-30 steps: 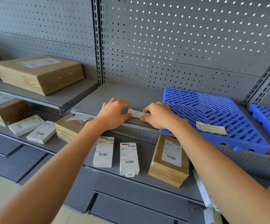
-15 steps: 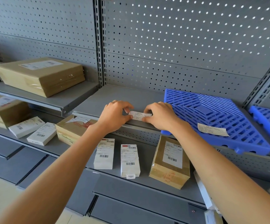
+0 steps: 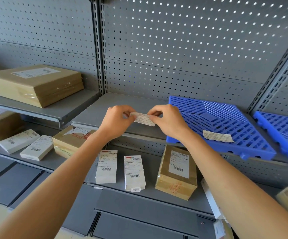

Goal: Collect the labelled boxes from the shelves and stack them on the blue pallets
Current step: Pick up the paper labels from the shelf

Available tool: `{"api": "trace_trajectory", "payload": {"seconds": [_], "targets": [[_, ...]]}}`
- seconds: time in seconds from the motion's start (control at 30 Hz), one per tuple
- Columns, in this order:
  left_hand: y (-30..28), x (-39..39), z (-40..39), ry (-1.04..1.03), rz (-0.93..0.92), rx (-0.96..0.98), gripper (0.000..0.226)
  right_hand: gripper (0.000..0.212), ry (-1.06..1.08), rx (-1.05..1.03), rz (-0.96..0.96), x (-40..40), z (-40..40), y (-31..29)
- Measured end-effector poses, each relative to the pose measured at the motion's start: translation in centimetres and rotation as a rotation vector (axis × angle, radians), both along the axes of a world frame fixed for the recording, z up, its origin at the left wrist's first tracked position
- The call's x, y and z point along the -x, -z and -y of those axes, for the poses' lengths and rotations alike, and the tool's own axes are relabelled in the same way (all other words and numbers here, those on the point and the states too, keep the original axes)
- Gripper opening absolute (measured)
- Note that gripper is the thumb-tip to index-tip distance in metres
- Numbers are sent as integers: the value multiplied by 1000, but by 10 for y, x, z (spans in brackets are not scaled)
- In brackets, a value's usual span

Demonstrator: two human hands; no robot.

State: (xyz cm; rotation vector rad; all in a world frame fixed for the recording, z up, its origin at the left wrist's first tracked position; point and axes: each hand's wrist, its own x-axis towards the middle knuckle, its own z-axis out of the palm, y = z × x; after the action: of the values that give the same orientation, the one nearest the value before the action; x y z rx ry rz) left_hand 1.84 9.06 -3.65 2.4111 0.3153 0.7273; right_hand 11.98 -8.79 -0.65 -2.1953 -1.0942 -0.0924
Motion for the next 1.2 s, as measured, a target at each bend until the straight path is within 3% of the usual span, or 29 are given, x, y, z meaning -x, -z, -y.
{"api": "trace_trajectory", "payload": {"seconds": [0.2,0.63,1.2], "targets": [[-21,-9,15,77,77,203,10,11,40,-143,-7,-4,24,-16],[-41,-49,112,322,111,222,7,9,184,-262,-43,-20,141,-32],[-59,-91,385,595,75,132,6,9,411,-283,-12,-14,433,-31]]}}
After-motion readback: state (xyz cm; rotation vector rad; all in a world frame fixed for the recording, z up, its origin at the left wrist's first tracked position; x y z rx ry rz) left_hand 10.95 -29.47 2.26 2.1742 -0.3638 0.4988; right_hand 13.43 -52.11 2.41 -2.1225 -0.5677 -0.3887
